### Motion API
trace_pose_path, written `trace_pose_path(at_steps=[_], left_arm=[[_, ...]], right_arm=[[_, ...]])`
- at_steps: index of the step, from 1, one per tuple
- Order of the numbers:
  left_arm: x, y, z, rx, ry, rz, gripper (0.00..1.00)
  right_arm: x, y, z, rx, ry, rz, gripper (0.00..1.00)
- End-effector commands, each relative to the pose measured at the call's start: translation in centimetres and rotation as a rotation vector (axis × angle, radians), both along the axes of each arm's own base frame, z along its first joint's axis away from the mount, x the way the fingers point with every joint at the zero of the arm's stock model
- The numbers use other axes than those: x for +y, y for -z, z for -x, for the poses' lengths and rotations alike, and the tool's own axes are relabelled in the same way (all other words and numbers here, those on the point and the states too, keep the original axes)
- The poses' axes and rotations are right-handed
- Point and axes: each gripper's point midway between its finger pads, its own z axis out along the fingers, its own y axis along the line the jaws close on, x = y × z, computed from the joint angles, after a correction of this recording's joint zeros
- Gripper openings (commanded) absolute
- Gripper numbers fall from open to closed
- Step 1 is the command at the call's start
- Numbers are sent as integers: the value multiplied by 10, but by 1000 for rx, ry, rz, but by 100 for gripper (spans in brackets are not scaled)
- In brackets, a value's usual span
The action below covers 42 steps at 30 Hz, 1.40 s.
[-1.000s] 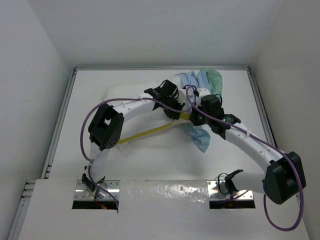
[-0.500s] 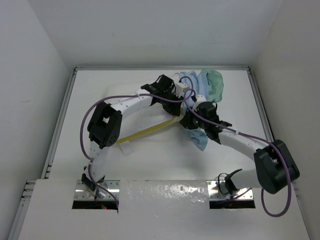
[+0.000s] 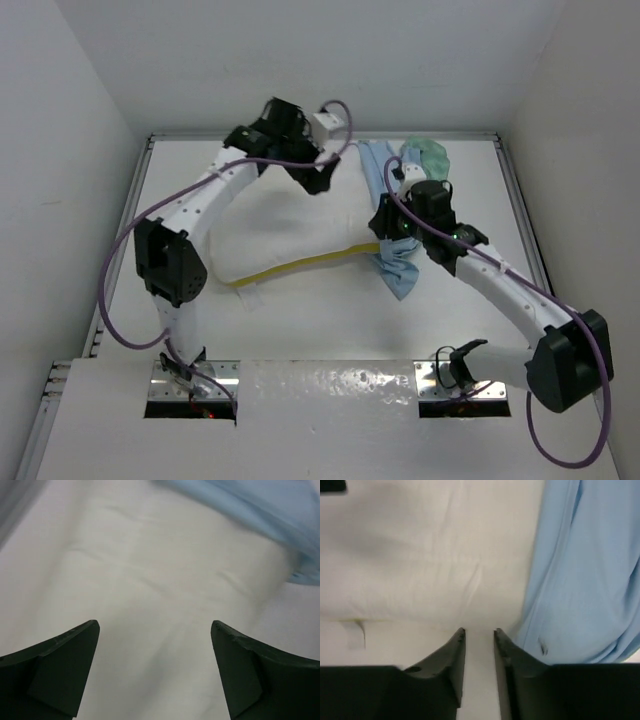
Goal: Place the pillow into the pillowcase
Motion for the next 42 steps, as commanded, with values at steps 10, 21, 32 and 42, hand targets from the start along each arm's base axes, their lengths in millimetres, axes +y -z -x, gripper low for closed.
trace_pose_path(at_steps=[10,21,32,42], left_arm=[[288,70,-183,-86,-1028,-143,82],[218,213,-81,96,-728,-289,68],[21,173,136,296,82,19,69],[84,35,59,90,-92,127,78]], right_arm=[[-61,48,-150,23,781,107,0],[86,127,-171,196,308,-86,0],[153,78,-183,97,-98,-161,0],[91,5,-189,-83,-17,-25,57]])
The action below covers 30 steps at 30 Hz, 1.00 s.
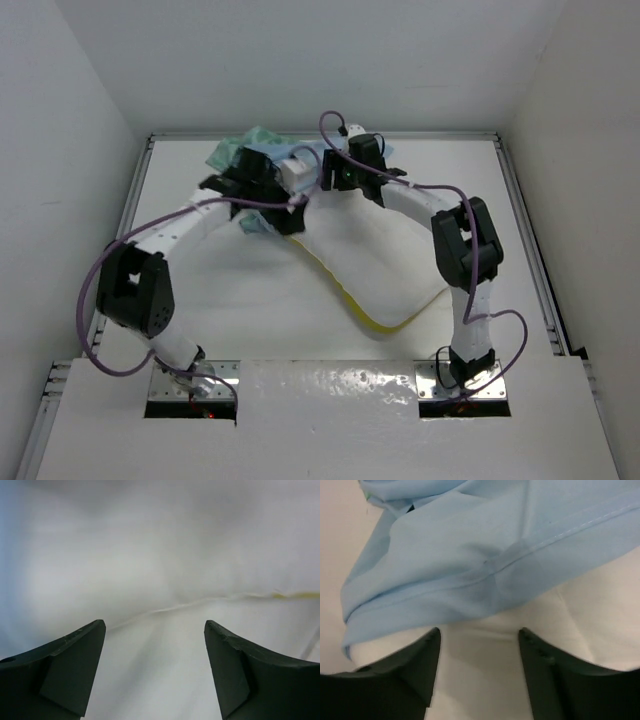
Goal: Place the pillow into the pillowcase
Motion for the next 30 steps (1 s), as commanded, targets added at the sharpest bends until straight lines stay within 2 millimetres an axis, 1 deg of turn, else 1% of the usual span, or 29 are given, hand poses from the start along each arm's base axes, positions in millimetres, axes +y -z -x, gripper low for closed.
trace_pose_path(at_steps=[1,2,3,4,5,6,7,8,9,10,11,12,13,14,15,16,17,19,20,21,22,23,24,25,26,27,28,29,30], left_arm=[[68,-64,-50,-128,-245,31,78],[78,-62,-57,-156,-297,-12,77],[88,-50,-57,-150,-344,-57,74],[100,-40,-61,-160,-397,-113,73],[103,-35,-65,-172,-418,-120,72],[104,-18,-63,-137,-429,-132,71],[104,-9,-61,-117,-426,-143,70],[104,-4,-65,-122,-428,-146,70],[109,9,-66,-109,-443,-179,70],[111,13,-73,-135,-449,-185,71],[115,17,-76,-147,-455,-202,72],[121,28,-78,-151,-452,-241,74],[125,32,-83,-167,-457,-253,74],[131,40,-86,-164,-469,-278,75],[138,42,-91,-180,-491,-312,78],[144,44,-96,-191,-505,-327,78],[146,50,-100,-190,-515,-346,79],[150,55,-108,-197,-534,-371,80],[149,63,-113,-179,-535,-377,80],[145,66,-115,-165,-536,-362,80],[143,69,-118,-161,-546,-354,79],[141,75,-121,-150,-550,-347,79],[130,78,-124,-143,-540,-291,78],[127,85,-123,-127,-533,-277,78],[118,89,-122,-108,-508,-236,78],[113,91,-122,-104,-494,-216,75],[110,97,-120,-86,-483,-206,71],[103,100,-117,-66,-455,-179,51],[101,103,-115,-50,-442,-173,34]], right_arm=[[-15,-64,4,-125,-50,62,67],[-19,-67,8,-128,-52,82,96],[-26,-85,14,-151,-34,92,99],[-32,-91,18,-162,-27,99,99],[-37,-81,30,-143,-41,126,99],[-40,-99,41,-182,-60,130,99],[-41,-99,51,-173,-72,131,99],[-40,-84,68,-162,-129,178,99],[-39,-79,84,-148,-179,210,95],[-30,-77,107,-167,-279,255,88],[-27,-73,120,-160,-326,281,76],[-27,-63,137,-124,-375,323,62],[-26,-64,147,-137,-403,354,65],[-25,-50,162,-123,-415,400,73],[-23,-48,165,-138,-412,409,91],[-25,-36,176,-121,-408,410,96],[-26,-31,177,-124,-379,425,99],[-23,-23,176,-111,-333,402,99],[-24,-11,174,-85,-305,425,99],[-25,-4,172,-67,-285,434,99],[-22,-3,166,-54,-249,426,99],[-21,13,163,-16,-242,451,99],[-18,14,159,7,-234,462,99],[-17,20,158,25,-232,468,99],[-14,33,158,50,-241,475,99],[-11,37,158,55,-255,469,99],[-9,40,157,59,-261,462,99],[-3,44,158,56,-281,443,99],[-2,51,163,74,-292,428,99]])
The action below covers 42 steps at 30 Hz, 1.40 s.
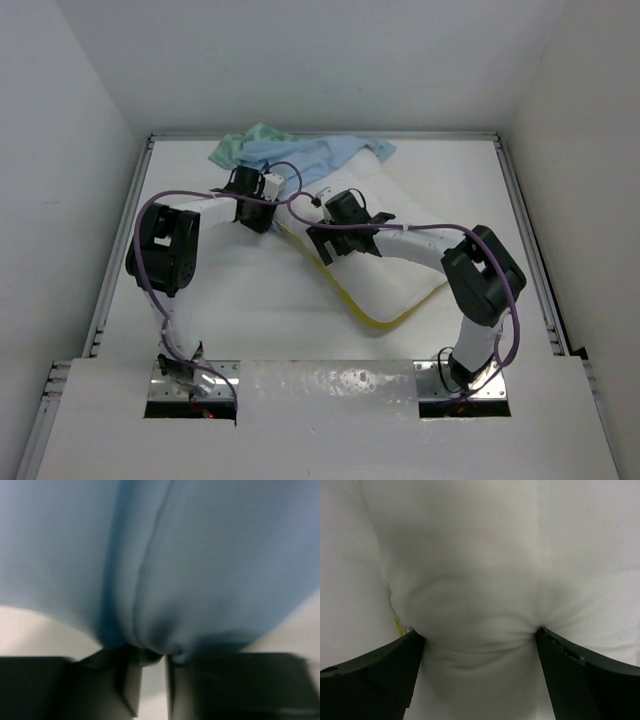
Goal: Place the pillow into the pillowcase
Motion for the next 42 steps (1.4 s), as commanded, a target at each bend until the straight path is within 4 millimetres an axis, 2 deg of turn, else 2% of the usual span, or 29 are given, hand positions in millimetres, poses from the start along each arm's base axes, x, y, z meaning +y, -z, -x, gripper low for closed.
trace_pose_path(at_steps=[1,2,3,4,5,7,10,12,14,16,17,19,20,23,24,27,28,29,30,31,32,33,35,36,37,38,40,41,42], left_arm=[[-23,-7,-15,-29,49,116,12],[-23,-8,-14,-16,28,122,0],[-23,-16,-11,-1,31,128,0],[-25,-23,-8,0,52,133,0],[-27,-32,0,18,70,147,0],[-27,-73,2,-59,100,154,0],[-25,-121,18,-150,164,154,0],[-27,-138,39,-167,233,154,0],[-38,-137,62,-128,349,125,0],[-61,-138,87,-109,503,133,0],[-67,-136,101,-78,559,138,0],[-93,-141,120,-87,679,166,0],[-103,-147,120,-106,703,179,0],[-128,-158,126,-94,777,281,0],[-131,-161,127,-88,789,302,0],[-132,-177,149,-74,888,345,0],[-128,-182,156,-77,905,360,0],[-117,-187,171,-64,916,363,0],[-110,-189,177,-78,956,354,0],[-94,-190,187,-33,937,359,0],[-85,-190,189,-34,956,338,22],[-68,-185,196,23,926,310,42],[-53,-190,194,21,919,272,69],[-42,-194,185,7,872,258,74],[-40,-204,175,-43,854,256,74],[-34,-208,163,-53,766,276,75],[-34,-214,105,-184,602,230,70],[-24,-211,81,-173,395,214,63],[-24,-219,46,-272,309,202,58]], right_arm=[[17,-1,-8,-9,14,-87,89],[19,3,-6,9,33,-104,75],[21,4,-5,27,40,-121,54],[23,4,-4,35,44,-139,4],[29,0,-3,49,61,-183,0],[43,-19,-17,12,95,-288,0],[57,-81,-63,-76,280,-594,0],[46,-122,-92,-161,449,-760,0],[44,-164,-112,-271,532,-893,0],[40,-176,-126,-301,602,-928,0],[49,-197,-133,-314,603,-964,0],[56,-181,-141,-293,638,-907,0],[66,-188,-142,-295,628,-922,0],[84,-173,-140,-268,622,-924,0],[87,-167,-139,-262,618,-913,0],[90,-117,-132,-169,628,-845,0],[93,-115,-131,-169,595,-864,0],[98,-95,-118,-127,497,-828,0],[103,-92,-111,-118,429,-817,6],[105,-86,-103,-113,348,-772,36],[113,-86,-90,-65,271,-774,57],[112,-86,-81,-55,219,-753,93],[103,-98,-59,-47,141,-760,99],[88,-89,-51,-47,136,-729,99],[79,-94,-49,-66,140,-720,99],[68,-114,-47,-115,137,-727,99],[39,-113,-56,-174,172,-649,97],[28,-111,-59,-169,181,-611,80],[15,-123,-76,-191,195,-604,46]])
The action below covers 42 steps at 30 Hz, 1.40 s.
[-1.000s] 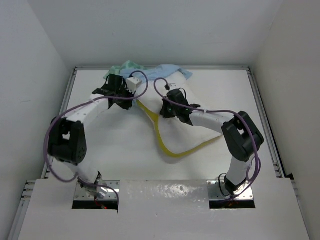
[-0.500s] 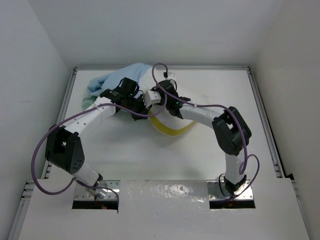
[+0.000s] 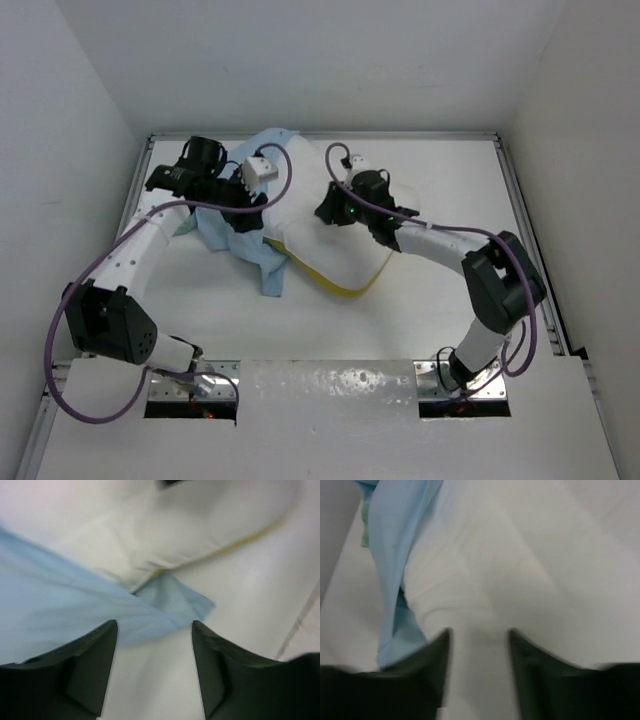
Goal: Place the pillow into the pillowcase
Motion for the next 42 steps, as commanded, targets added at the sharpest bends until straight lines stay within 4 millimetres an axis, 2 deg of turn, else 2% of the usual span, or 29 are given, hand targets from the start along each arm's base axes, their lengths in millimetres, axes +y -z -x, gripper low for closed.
trace_pose_path(at_steps=[1,2,3,4,6,8,9,11,14,15,16,19,24,26,27,28,29,30,31,32,34,35,36,37,38,39,40,41,42], left_arm=[[6,-12,-102,-147,-382,33,51],[11,-8,-121,-169,-504,-25,51],[4,-4,-147,-183,-534,-48,53],[-7,0,-157,-190,-536,-74,59],[-8,15,-195,-228,-622,-167,63],[-1,21,-222,-293,-741,-254,64],[-3,32,-245,-310,-778,-281,64],[10,35,-265,-368,-868,-351,65],[24,37,-297,-467,-978,-416,66],[27,44,-303,-486,-1001,-440,65],[32,43,-306,-506,-1023,-453,64],[33,52,-310,-520,-1024,-458,61],[37,85,-309,-461,-1009,-475,51],[35,99,-309,-400,-978,-442,27],[33,105,-308,-374,-955,-426,4],[32,110,-308,-346,-933,-406,0],[22,114,-306,-311,-882,-365,0],[18,108,-305,-306,-860,-332,0],[4,101,-308,-299,-801,-263,0],[-3,91,-309,-305,-773,-217,0],[-26,48,-311,-339,-699,-80,0],[-34,30,-313,-361,-675,-28,0],[-40,-2,-315,-401,-660,27,0],[-51,-17,-314,-399,-620,70,0],[-55,-40,-313,-407,-612,89,0],[-58,-45,-310,-400,-597,93,0],[-67,-48,-301,-384,-548,98,0],[-71,-53,-290,-377,-525,101,0],[-83,-51,-279,-373,-469,87,0]], right_arm=[[-39,-47,-43,-121,64,43,0],[-51,-30,-50,-61,95,80,0],[-63,-42,-71,-84,116,82,0],[-68,-40,-81,-79,128,103,11],[-86,-27,-110,-57,171,206,59],[-97,-13,-125,-42,179,314,90],[-97,-9,-143,-55,188,348,97],[-99,0,-158,-54,191,395,99],[-86,6,-190,-84,135,354,99],[-79,-6,-204,-119,120,319,99],[-70,7,-211,-118,80,292,99],[-53,7,-231,-189,34,215,99],[-20,12,-239,-221,-45,28,99],[-8,44,-239,-154,-69,-25,98],[4,38,-236,-128,-109,-96,94],[10,48,-232,-97,-127,-119,88],[14,66,-226,-42,-137,-134,66],[19,73,-216,-18,-176,-143,51],[21,83,-206,27,-197,-131,19],[28,92,-193,40,-245,-99,4],[31,89,-167,85,-295,-35,0],[36,105,-139,105,-350,24,0],[40,66,-131,38,-363,35,0],[42,49,-127,-32,-351,38,0],[43,67,-92,10,-367,45,0],[47,13,-84,-98,-366,2,0],[46,12,-70,-122,-343,-29,0],[52,-4,-58,-152,-344,-53,0],[52,-39,-52,-212,-330,-90,0]])
